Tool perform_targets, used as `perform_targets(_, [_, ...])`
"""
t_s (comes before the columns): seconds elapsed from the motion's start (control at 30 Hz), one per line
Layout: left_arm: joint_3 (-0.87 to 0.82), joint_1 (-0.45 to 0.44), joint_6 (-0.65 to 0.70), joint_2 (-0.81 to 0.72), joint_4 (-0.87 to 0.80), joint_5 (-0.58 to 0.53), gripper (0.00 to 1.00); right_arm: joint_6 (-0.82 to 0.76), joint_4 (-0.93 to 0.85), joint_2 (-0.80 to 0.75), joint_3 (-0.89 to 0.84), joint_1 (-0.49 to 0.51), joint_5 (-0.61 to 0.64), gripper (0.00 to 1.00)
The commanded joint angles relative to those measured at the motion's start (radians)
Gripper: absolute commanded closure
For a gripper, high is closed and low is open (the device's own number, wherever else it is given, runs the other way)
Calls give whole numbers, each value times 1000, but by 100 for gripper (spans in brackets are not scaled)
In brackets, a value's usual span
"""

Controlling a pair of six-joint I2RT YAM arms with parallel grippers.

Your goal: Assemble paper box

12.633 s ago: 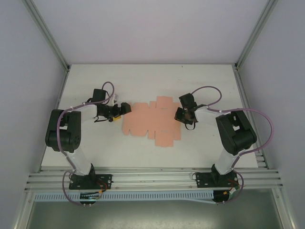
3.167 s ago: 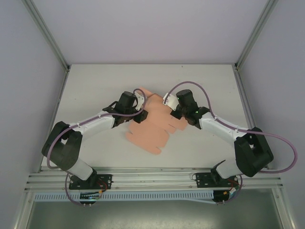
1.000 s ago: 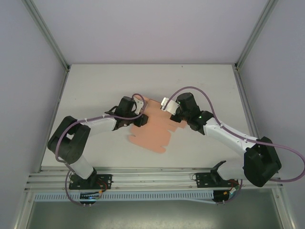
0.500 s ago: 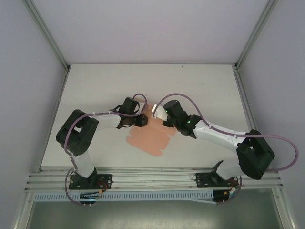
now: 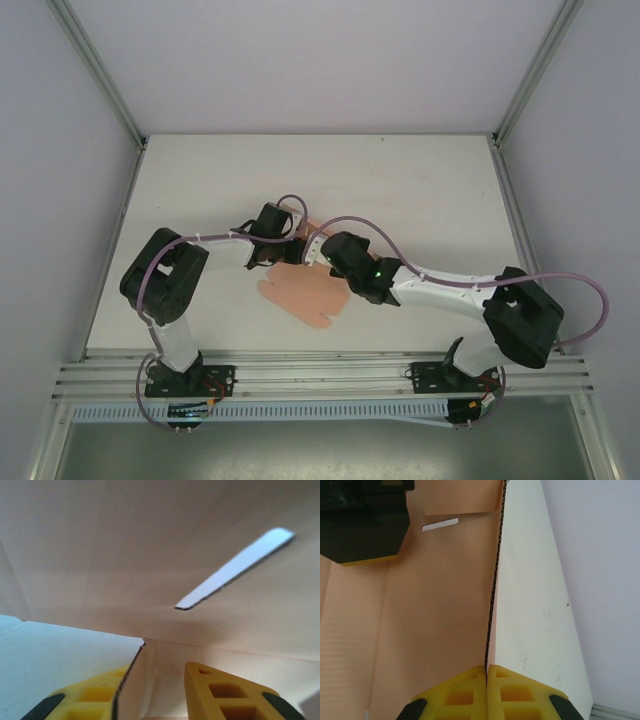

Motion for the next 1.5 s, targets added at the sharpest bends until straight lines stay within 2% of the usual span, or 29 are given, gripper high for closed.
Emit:
perform_targets(0.0, [4, -8, -17, -40, 43, 34, 67, -58, 71, 53, -42, 10, -71, 100])
perform_targets(0.13, [-19, -8, -11, -93, 8, 20, 56, -95, 90, 17, -38, -75, -135, 100])
perform_targets(0.33, [-29, -6, -4, -216, -54, -29, 39, -192, 141, -5, -26, -141, -140, 100])
perform_targets(0.47, [-51, 8, -9, -266, -32, 13, 36, -233, 172, 3, -22, -159, -142, 100])
perform_targets(0.6, [-44, 21, -31, -239, -28, 92, 37, -235, 182, 6, -12, -162, -154, 100])
perform_targets(0.67, [-32, 22, -38, -215, -88, 41, 39, -235, 178, 10, -6, -164, -157, 100])
perform_targets(0.73, [-64, 35, -61, -223, -94, -35, 35, -235, 173, 12, -6, -164, -155, 100])
perform_targets(0.9, [-135, 127, -99, -232, -32, -15, 32, -227, 166, 13, -8, -163, -161, 100])
perform_targets(1.07, [-112, 144, -72, -151, 38, 115, 43, -222, 158, 20, -1, -165, -167, 100])
perform_targets(1.37, [-86, 144, 9, -112, 128, 279, 83, -218, 155, 21, 6, -164, -171, 100])
perform_targets(1.47, [-84, 128, 47, -108, 130, 302, 87, -216, 153, 25, 11, -164, -175, 100])
